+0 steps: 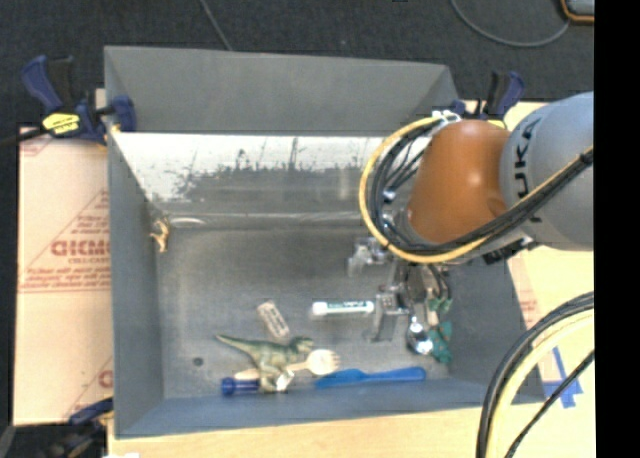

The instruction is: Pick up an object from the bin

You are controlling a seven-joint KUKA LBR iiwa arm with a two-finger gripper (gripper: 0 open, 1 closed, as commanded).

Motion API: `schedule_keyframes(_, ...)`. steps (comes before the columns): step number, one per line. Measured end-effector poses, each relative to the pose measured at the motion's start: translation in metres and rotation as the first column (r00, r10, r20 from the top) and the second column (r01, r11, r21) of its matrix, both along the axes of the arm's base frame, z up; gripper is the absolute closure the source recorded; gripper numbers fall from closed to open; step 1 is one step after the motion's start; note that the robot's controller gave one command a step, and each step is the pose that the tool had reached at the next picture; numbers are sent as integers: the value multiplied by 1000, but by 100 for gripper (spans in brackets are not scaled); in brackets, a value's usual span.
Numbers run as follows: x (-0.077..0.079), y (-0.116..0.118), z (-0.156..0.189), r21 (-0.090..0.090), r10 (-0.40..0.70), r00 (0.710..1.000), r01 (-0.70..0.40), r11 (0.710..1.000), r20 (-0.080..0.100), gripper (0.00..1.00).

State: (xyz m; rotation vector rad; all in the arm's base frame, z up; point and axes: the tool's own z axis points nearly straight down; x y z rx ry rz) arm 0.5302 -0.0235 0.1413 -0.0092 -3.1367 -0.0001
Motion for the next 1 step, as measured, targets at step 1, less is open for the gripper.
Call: schedule_keyframes(1,2,0,5,-1,1,1000,-1,1000,8,0)
